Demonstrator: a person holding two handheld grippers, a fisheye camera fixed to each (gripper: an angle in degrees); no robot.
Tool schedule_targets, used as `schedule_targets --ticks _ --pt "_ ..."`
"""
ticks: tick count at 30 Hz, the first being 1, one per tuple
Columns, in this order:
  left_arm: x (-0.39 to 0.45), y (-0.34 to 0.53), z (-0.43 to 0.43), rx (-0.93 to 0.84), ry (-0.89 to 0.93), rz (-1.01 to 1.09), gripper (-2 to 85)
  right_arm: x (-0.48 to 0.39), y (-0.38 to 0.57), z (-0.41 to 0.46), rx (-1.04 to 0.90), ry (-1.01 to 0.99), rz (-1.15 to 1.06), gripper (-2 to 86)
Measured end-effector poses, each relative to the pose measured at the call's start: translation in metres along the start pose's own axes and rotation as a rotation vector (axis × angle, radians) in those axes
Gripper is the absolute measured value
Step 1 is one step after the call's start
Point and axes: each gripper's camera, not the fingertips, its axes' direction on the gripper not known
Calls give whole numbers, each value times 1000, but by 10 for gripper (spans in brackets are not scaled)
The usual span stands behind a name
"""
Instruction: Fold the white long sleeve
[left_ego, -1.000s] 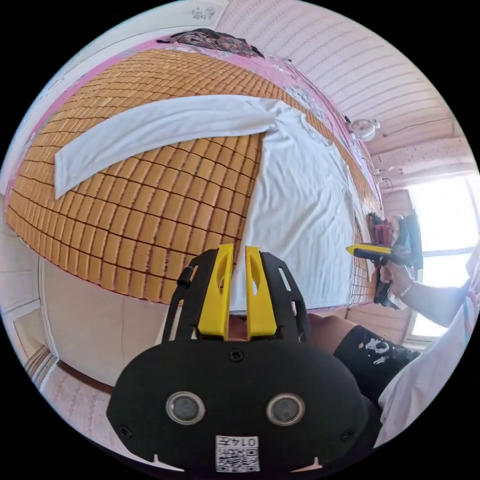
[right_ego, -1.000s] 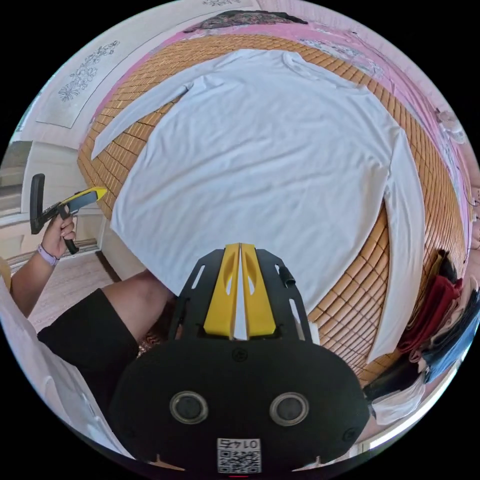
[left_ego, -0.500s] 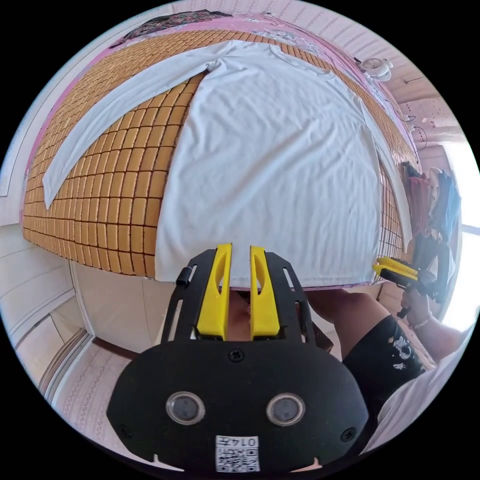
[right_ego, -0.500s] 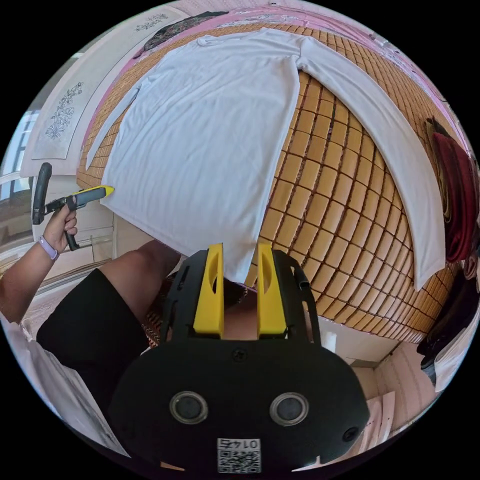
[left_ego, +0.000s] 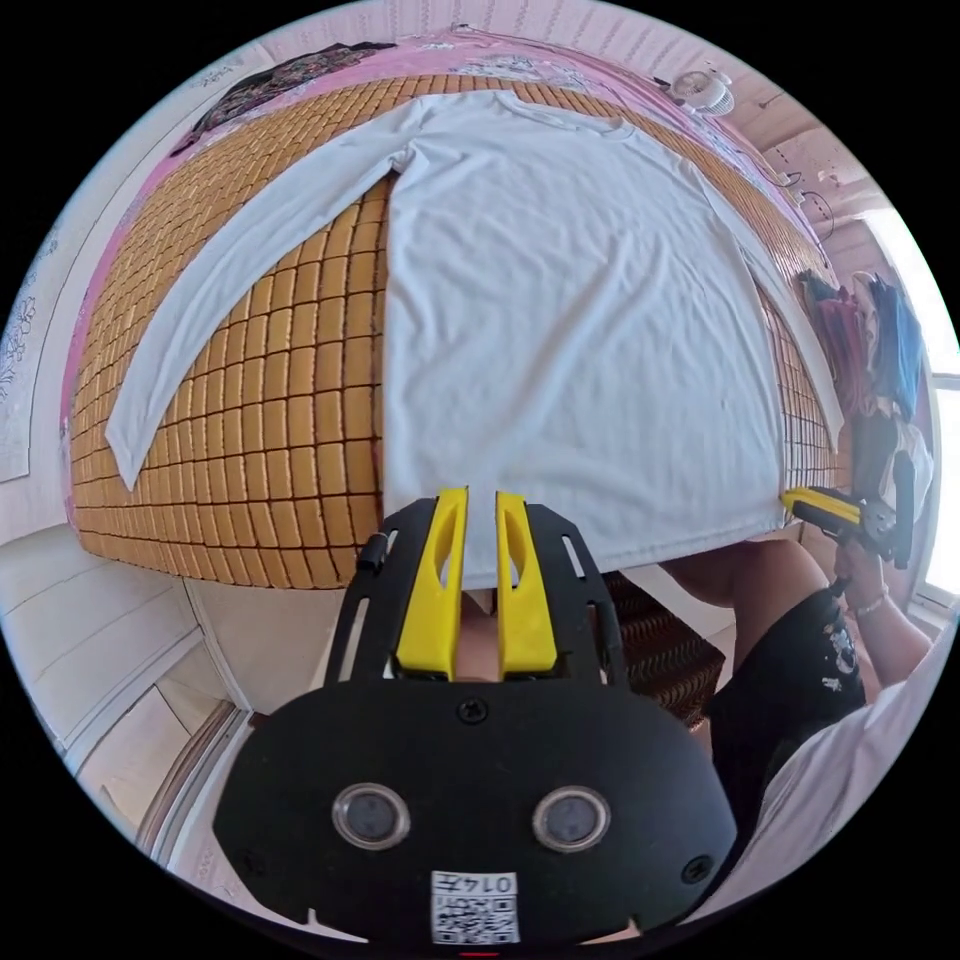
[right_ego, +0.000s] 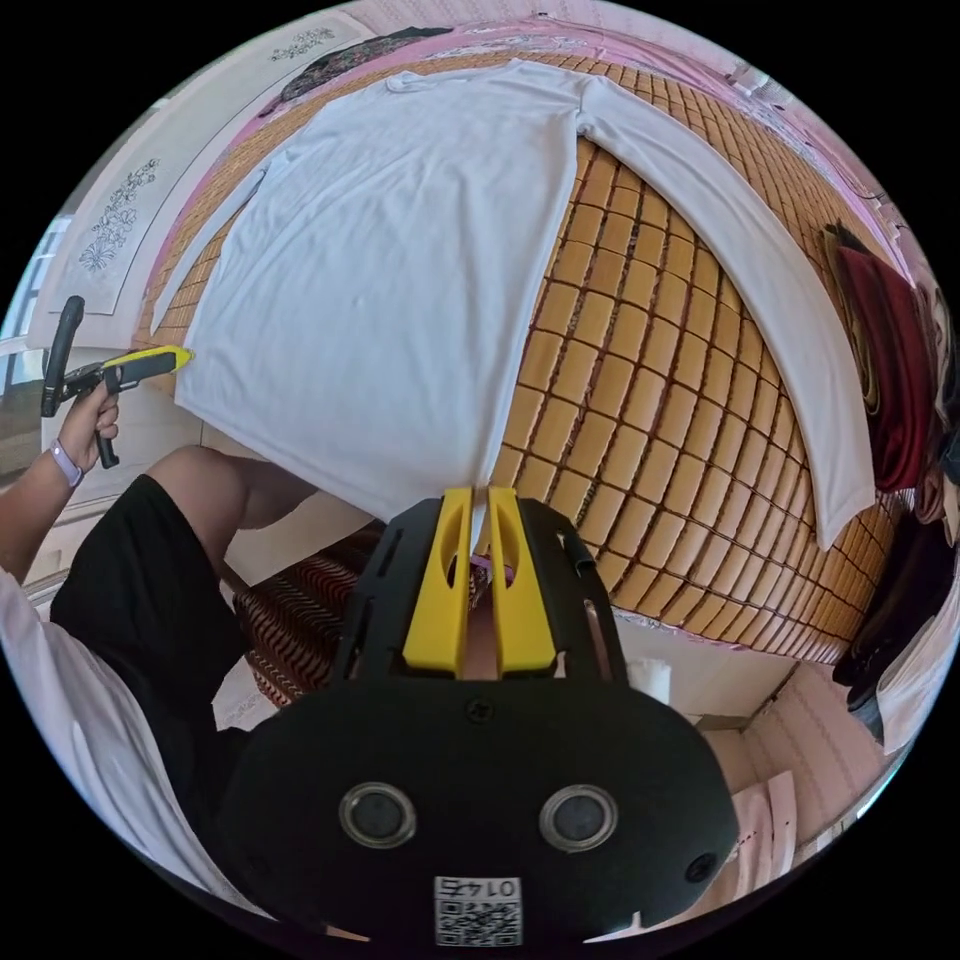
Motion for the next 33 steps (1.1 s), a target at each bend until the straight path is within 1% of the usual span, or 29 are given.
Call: schedule_targets --ticks 5,9,11,15,18,21,24,26,27,29,31,33 --pt "-29 22 -1 10 -44 -30 66 -10 16 9 -39 69 6 57" --pt "-33 38 15 9 -22 -23 70 -26 25 23 -56 162 -51 58" --pt "-24 43 35 -59 -52 36 70 -30 33 28 -43 181 -63 58" --pt "-13 56 41 -18 -80 82 66 -33 54 40 -1 195 -98 58" --pt "-11 67 51 -1 -24 80 64 -30 77 48 72 171 -79 59" --pt "-15 89 57 86 40 13 66 -32 104 58 157 188 -70 60" --pt "-12 120 57 198 99 -10 53 -45 137 66 235 295 -57 56" --pt "-3 155 43 384 90 -56 14 -55 158 67 297 403 -6 39" --pt "1 165 39 441 70 -76 3 -61 172 67 353 476 51 16" --pt "22 209 27 668 -69 -155 -4 -67 192 67 447 533 110 -1" --pt "44 235 27 773 -152 -145 -5 -70 216 67 548 504 130 -7" --pt "70 255 32 857 -248 -78 -7 -67 231 67 595 439 143 -8"
